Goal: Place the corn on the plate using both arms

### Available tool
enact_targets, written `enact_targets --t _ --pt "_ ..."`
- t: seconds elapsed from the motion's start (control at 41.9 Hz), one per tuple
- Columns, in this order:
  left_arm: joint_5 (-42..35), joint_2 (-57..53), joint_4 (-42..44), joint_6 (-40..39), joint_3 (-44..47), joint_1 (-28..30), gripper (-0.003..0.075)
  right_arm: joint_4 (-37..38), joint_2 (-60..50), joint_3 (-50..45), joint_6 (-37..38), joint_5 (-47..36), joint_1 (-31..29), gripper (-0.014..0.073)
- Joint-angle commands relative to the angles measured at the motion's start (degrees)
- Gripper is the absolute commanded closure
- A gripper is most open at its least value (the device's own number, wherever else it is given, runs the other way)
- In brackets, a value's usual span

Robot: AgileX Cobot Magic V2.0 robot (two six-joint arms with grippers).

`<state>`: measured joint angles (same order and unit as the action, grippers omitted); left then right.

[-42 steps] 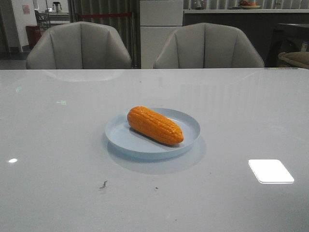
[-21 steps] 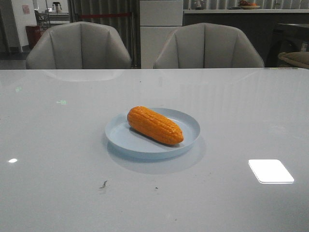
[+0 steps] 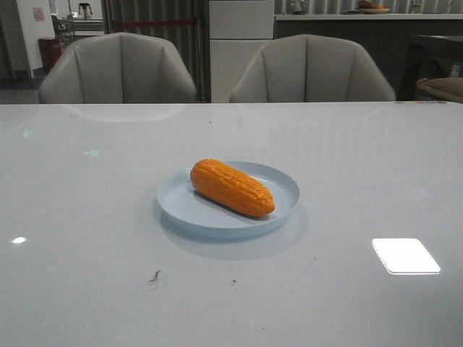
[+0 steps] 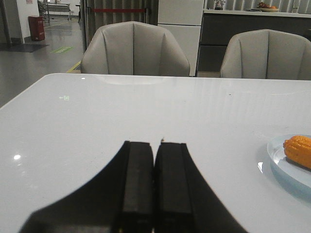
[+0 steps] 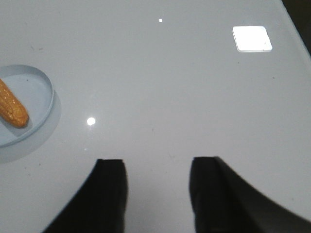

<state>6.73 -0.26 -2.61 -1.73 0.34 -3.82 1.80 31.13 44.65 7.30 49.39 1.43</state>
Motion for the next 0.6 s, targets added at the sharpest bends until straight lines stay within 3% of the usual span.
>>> enact_targets --t 0.0,0.095,0.358,0.572 --pt "-4.60 1.17 -0.66 -0.15 0.12 0.04 0.0631 -0.66 -1.78 -3.39 -0.01 -12.98 -0.85 0.0384" --pt "-4.60 1.17 -0.66 -0.15 0.12 0.04 0.0631 -2.72 -4.20 -9.24 -0.43 -22.02 -2.20 0.0550" --pt "-4.60 1.17 -0.66 -0.15 0.12 0.04 0.0631 -7.99 -11.18 -28.82 -8.74 -48.65 -3.97 0.0537" --pt "-4.60 1.17 -0.66 -0.15 0.12 0.04 0.0631 -7.92 -25.35 -42.23 -9.63 -58.38 -3.29 0.0537"
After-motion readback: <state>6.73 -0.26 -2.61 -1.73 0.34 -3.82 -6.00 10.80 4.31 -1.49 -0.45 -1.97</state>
